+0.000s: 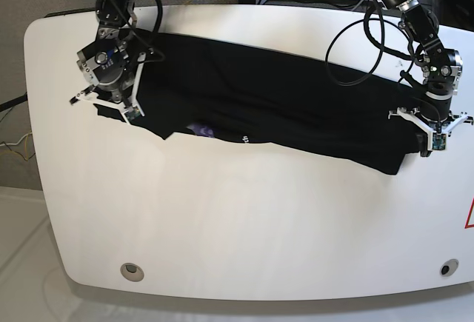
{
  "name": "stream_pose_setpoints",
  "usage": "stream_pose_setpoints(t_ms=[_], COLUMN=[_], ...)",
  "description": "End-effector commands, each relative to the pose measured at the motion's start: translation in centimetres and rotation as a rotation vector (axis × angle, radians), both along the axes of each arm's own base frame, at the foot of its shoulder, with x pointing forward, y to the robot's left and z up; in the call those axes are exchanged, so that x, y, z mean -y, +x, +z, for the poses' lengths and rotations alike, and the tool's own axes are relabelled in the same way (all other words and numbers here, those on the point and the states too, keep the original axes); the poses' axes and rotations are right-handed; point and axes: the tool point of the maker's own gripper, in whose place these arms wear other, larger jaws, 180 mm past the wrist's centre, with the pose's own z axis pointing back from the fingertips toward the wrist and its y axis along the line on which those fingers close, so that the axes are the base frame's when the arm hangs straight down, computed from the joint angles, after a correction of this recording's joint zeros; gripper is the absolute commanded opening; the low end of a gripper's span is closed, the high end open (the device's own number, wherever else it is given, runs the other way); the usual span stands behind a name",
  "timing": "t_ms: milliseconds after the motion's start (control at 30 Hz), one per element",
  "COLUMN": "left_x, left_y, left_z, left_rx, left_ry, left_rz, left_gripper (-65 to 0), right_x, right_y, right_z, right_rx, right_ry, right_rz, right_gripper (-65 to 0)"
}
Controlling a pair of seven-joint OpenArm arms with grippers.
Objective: Fold the T-shirt properly
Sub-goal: 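Pull the shirt edge back with both grippers, folding the band narrower, then move the right gripper onto the shirt's end and grasp it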
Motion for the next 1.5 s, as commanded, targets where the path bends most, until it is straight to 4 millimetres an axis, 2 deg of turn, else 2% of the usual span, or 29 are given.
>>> stream_pose_setpoints(t_ms=[0, 167, 400, 800, 1200, 1467], left_x=[-0.3, 0.5, 0.9, 1.0, 0.8, 0.7], left_y=[0.7, 1.0, 1.2, 1.2, 1.1, 1.1], left_z=[1.8, 1.7, 1.7, 1.7, 1.7, 1.7], left_rx=[0.061, 0.058, 0.057, 0.058, 0.056, 0.055], left_ry=[0.014, 0.012, 0.012, 0.011, 0.014, 0.016], left_rz=[-0.002, -0.025, -0.037, -0.037, -0.036, -0.035], left_gripper=[-63.3, -63.3, -63.3, -63.3, -63.3, -63.3], right_x=[1.3, 2.0, 2.0, -0.4, -0.8, -1.5], right_y=[0.8, 0.7, -0.1, -1.0, -2.6, -3.1], right_z=[1.4, 1.4, -0.1, -1.5, -4.7, -5.8], right_rx=[0.024, 0.013, -0.039, -0.08, -0.189, -0.17], right_ry=[-0.048, -0.068, -0.053, -0.02, 0.007, 0.05], right_rz=[-0.015, -0.013, -0.017, 0.033, 0.039, 0.063], right_gripper=[-65.0, -65.0, -65.0, -65.0, -65.0, -65.0])
